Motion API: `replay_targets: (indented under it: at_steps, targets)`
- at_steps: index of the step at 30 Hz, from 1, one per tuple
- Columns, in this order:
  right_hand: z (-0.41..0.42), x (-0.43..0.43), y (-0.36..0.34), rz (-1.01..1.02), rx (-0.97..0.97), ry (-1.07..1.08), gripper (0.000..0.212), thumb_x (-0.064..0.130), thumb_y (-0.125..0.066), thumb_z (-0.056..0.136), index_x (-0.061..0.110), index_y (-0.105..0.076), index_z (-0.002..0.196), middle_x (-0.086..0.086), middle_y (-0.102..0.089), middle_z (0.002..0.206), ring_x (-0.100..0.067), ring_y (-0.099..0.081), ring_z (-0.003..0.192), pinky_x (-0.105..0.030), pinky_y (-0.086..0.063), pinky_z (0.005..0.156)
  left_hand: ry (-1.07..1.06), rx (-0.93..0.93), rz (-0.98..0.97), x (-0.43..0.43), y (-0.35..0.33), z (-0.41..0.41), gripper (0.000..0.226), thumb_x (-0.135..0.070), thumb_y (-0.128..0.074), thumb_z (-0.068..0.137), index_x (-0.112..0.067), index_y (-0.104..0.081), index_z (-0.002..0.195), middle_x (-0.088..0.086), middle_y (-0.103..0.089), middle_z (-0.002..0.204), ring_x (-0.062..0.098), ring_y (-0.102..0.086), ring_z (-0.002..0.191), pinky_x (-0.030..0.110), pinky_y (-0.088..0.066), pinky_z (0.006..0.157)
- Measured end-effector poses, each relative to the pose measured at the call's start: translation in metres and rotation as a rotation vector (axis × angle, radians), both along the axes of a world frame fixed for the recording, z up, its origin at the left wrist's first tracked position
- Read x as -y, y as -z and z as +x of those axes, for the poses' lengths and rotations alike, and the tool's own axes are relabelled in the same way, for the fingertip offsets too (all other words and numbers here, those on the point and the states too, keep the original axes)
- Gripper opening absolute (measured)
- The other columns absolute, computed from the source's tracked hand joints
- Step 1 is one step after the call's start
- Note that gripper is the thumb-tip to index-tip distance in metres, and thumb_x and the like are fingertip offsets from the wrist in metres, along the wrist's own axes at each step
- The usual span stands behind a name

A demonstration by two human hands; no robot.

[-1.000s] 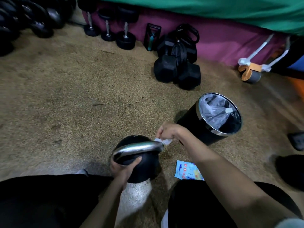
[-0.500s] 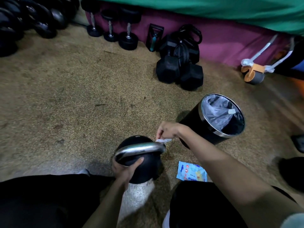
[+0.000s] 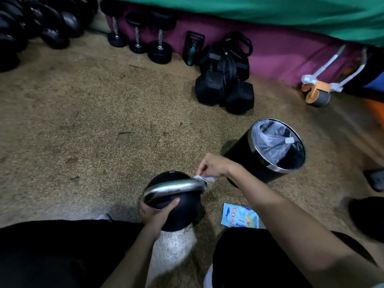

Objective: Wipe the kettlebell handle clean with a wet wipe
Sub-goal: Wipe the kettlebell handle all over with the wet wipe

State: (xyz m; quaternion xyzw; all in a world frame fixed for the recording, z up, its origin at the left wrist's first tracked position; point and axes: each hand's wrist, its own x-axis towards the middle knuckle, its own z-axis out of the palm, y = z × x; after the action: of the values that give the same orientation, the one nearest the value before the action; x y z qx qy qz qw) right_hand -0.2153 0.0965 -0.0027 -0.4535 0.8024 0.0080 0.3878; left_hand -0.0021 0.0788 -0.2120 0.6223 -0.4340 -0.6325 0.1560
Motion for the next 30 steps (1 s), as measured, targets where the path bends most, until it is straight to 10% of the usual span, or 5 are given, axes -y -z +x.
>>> replay_targets:
  at_steps: [8, 26, 30]
  targets:
    - [0.012, -0.009, 0.002, -0.138, -0.018, 0.094, 0.022, -0.001, -0.063, 0.079, 0.013, -0.076, 0.091, 0.000, -0.075, 0.089, -0.006, -0.063, 0.080, -0.020, -0.049, 0.091, -0.011, -0.024, 0.081, 0.001, 0.001, 0.003, 0.178, -0.081, -0.094, 0.003, -0.025, -0.033, 0.161, 0.008, -0.050, 0.162, 0.031, -0.054, 0.146, 0.050, -0.045, 0.123]
    - [0.032, -0.055, 0.014, -0.331, -0.155, 0.351, 0.017, 0.007, -0.062, 0.083, 0.008, -0.075, 0.092, -0.008, -0.074, 0.095, -0.019, -0.067, 0.092, -0.023, -0.044, 0.081, -0.047, -0.063, 0.063, -0.001, -0.005, 0.002, 0.151, -0.055, -0.106, 0.026, -0.027, -0.038, 0.158, 0.008, -0.052, 0.159, 0.031, -0.054, 0.145, 0.049, -0.045, 0.124]
    - [0.042, -0.049, 0.018, -0.364, -0.178, 0.462, 0.019, 0.008, -0.058, 0.086, 0.011, -0.076, 0.092, -0.009, -0.074, 0.092, -0.021, -0.066, 0.087, -0.020, -0.042, 0.073, -0.045, -0.072, 0.071, 0.001, 0.006, 0.002, 0.173, -0.080, -0.096, 0.000, -0.036, -0.035, 0.156, 0.005, -0.052, 0.159, 0.029, -0.054, 0.146, 0.051, -0.045, 0.123]
